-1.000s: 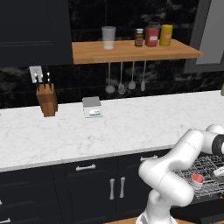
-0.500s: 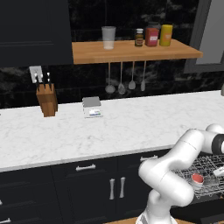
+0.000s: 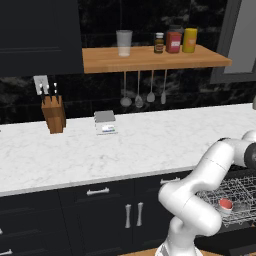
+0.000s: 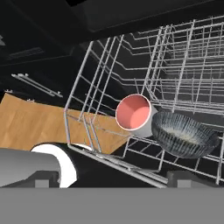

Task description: Pick up the cup and bowl from the counter, place them in the dishwasher, and close the dishwasher door.

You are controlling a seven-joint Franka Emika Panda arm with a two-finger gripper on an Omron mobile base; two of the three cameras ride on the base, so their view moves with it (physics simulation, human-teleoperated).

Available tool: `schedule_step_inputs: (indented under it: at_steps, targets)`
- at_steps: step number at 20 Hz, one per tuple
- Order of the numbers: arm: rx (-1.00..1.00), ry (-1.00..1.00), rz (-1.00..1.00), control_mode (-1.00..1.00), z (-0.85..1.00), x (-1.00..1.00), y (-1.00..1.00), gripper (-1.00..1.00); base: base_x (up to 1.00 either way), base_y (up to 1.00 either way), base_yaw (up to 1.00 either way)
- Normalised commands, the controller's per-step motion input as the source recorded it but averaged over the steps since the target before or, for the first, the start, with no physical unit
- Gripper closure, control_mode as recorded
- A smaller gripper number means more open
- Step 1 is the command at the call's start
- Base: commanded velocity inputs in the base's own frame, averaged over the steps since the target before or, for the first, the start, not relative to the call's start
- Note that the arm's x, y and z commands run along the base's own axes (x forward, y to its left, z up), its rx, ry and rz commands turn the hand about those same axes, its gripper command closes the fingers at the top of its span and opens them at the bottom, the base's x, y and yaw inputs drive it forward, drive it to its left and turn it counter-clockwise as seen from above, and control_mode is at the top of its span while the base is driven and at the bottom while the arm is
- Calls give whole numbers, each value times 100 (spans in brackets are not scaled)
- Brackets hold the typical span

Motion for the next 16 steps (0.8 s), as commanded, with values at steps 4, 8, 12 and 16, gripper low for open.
schedule_step_inputs:
  at_steps: [4, 8, 12, 16]
  targets:
    - [-22, -3, -1, -100, 100, -50, 19, -100, 0, 0, 0]
    - [-41, 10, 0, -100, 88, -10, 56, -100, 0, 0, 0]
    - [-20, 12, -3, -100, 30, -9, 52, -100, 0, 0, 0]
    - [0, 0, 0, -100, 3, -8, 19, -100, 0, 0, 0]
